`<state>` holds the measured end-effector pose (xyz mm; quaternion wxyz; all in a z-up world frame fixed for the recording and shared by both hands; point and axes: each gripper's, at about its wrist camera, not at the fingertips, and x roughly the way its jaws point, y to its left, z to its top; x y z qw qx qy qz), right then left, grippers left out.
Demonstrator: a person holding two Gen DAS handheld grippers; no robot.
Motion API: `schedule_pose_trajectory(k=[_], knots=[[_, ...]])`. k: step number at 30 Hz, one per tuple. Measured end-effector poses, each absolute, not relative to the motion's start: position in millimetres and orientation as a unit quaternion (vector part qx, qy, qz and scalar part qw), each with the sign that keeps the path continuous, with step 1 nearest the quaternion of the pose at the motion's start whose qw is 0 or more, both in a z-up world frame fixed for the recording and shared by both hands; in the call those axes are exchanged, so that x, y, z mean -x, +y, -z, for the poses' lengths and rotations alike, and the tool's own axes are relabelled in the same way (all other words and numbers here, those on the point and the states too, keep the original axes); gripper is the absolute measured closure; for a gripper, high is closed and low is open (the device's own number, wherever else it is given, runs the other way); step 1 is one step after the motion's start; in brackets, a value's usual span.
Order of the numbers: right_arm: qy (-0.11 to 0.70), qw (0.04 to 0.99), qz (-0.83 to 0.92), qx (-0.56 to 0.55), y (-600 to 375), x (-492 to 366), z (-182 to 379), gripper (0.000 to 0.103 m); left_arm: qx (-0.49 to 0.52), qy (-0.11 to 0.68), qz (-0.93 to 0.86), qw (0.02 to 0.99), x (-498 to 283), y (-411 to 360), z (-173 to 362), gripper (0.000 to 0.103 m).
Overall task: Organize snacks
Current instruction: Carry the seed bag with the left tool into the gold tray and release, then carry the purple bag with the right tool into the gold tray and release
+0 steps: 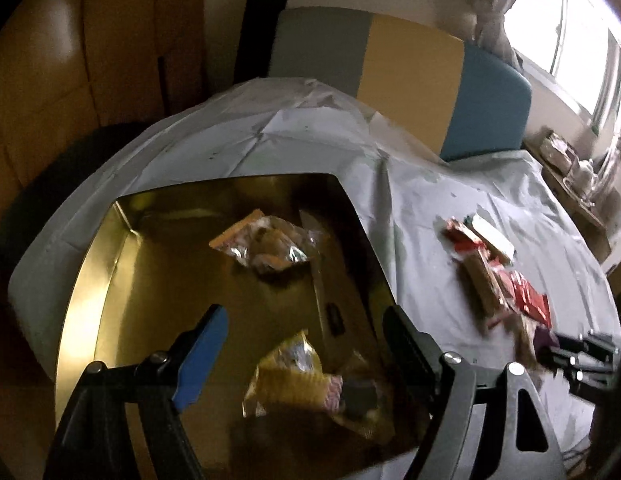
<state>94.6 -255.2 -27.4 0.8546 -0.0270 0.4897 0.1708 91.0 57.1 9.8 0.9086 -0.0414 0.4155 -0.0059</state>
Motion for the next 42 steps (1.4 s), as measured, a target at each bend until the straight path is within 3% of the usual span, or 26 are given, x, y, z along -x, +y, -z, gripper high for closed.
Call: schedule_pose_trajectory(k=[15, 42], knots=[[0.489, 0.851, -0.191, -0.013, -241, -87, 18, 0.067, 0.042, 0.42, 0.02, 0.906, -58, 52, -1, 0.022], [0.437, 0.838, -0.323, -0.049, -88, -103, -44, 0.066, 0.105, 0.416, -0.018, 0.903, -46, 110, 6, 0.024]])
